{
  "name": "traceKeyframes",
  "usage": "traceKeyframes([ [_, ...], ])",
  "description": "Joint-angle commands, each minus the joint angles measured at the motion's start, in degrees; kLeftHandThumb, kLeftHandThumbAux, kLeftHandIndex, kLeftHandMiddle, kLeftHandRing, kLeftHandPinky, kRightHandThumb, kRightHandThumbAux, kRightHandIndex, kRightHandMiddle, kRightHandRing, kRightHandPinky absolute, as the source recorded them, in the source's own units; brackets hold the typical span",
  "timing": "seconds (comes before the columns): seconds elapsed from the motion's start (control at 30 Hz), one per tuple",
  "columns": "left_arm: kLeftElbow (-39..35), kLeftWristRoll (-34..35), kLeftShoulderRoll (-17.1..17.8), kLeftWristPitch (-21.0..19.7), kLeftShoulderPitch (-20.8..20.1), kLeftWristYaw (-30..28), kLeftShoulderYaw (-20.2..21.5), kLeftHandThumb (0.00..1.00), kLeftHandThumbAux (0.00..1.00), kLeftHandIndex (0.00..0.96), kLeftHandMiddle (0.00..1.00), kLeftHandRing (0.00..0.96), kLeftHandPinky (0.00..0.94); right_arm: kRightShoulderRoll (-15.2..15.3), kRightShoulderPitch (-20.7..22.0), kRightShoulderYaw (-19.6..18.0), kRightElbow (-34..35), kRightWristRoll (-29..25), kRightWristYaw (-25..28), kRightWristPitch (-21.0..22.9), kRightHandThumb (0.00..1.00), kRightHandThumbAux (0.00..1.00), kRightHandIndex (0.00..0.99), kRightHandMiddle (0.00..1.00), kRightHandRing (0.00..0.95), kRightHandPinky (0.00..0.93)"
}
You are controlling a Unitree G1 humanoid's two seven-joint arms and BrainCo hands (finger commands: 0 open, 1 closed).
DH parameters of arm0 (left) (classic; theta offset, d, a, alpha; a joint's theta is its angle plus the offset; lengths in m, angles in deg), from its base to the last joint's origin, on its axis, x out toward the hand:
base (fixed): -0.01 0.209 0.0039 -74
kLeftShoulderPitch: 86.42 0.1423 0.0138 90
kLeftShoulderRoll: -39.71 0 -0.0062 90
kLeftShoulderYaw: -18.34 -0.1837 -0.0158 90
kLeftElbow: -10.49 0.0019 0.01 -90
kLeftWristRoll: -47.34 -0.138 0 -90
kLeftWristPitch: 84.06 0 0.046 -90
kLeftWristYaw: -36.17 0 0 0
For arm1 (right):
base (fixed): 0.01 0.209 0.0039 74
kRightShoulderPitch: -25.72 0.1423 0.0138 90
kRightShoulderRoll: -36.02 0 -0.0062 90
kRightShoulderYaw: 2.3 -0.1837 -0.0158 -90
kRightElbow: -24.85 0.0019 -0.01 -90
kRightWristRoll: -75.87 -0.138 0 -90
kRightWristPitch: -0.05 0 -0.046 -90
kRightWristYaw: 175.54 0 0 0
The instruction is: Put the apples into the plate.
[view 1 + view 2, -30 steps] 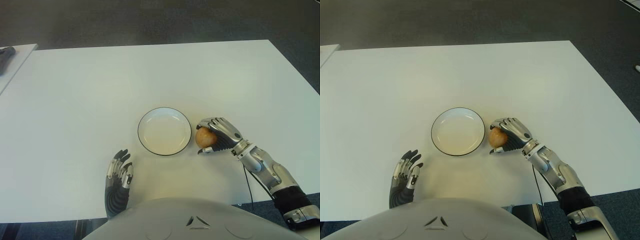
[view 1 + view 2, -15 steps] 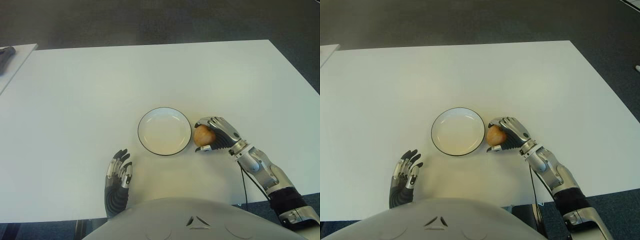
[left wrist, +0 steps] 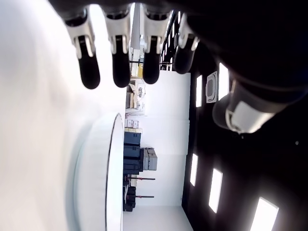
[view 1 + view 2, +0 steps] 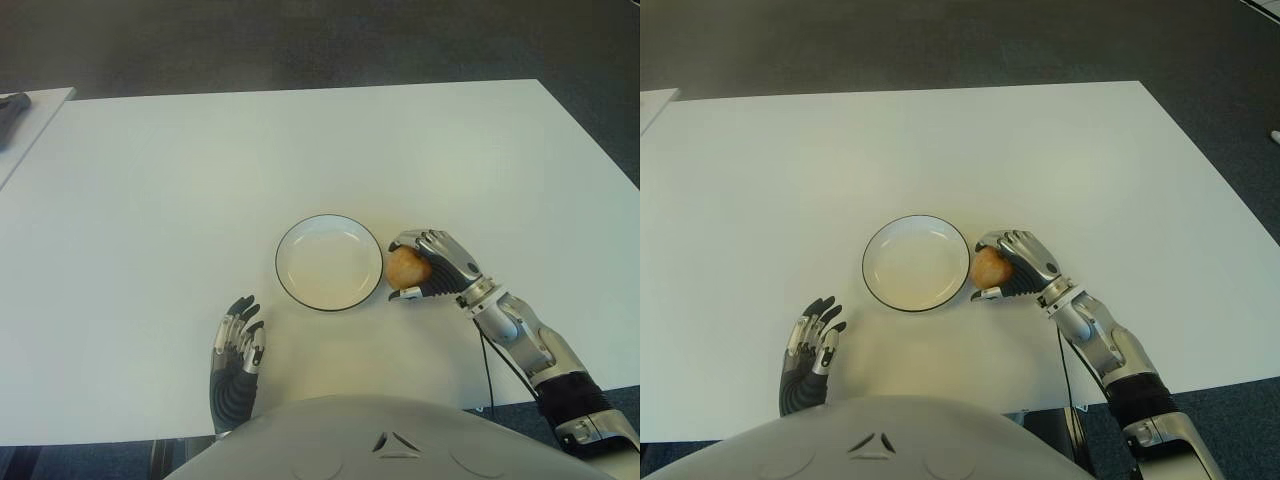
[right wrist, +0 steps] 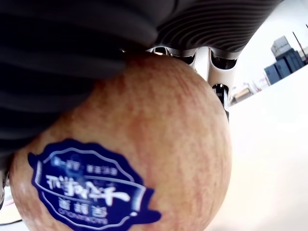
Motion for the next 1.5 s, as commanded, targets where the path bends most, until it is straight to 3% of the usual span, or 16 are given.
traceKeyframes([
  [0.03,0.92,-1.66,-0.36,0.14,-0.59,0.09,0.68,0.182,0.488,0.157,0.182,0.204,0.243,-0.73,3.12,-1.04,2.34,-1.77,1.53,0.70,0.745,0.708,0.439,0.909,0.890,0.884],
  [0.33,2.81,-2.30,-0.55,0.64,-2.16,0.08,1.30,0.171,0.490,0.157,0.189,0.214,0.256,-2.15,7.34,-1.33,4.17,-4.30,4.96,2.09,0.745,0.708,0.439,0.918,0.894,0.884],
  [0.93,2.73,-2.28,-1.24,0.48,-2.54,0.01,0.83,0.179,0.496,0.169,0.194,0.217,0.250,-6.16,13.07,0.55,5.48,0.82,3.55,1.95,0.742,0.707,0.439,0.931,0.906,0.897],
  [1.5,2.01,-3.60,-1.87,0.92,-1.41,0.89,-0.20,0.179,0.491,0.171,0.189,0.211,0.242,-12.04,17.45,8.68,0.05,4.22,5.84,4.60,0.746,0.705,0.441,0.873,0.868,0.856],
])
